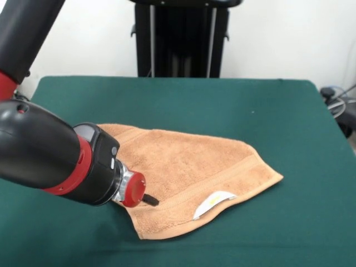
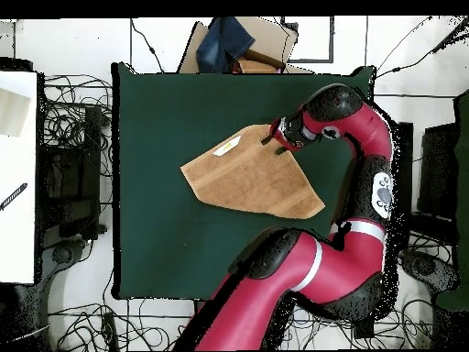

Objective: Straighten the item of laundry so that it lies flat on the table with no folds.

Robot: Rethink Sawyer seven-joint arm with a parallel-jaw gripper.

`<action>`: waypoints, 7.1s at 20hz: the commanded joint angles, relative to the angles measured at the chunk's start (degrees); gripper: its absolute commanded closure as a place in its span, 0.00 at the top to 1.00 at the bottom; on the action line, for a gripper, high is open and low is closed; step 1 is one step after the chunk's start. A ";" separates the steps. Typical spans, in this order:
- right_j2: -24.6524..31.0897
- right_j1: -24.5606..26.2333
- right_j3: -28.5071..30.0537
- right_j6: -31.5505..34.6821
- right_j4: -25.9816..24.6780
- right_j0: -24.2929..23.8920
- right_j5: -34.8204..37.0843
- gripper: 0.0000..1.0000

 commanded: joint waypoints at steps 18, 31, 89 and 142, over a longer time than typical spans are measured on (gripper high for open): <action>5.88 3.05 -5.38 5.26 1.00 1.40 11.00 1.00; 8.78 6.46 -7.81 6.17 1.41 1.43 11.34 1.00; 27.98 4.65 -14.26 -1.24 -24.10 -2.21 10.63 1.00; 42.76 9.89 -5.88 -8.47 -29.81 -8.92 9.55 1.00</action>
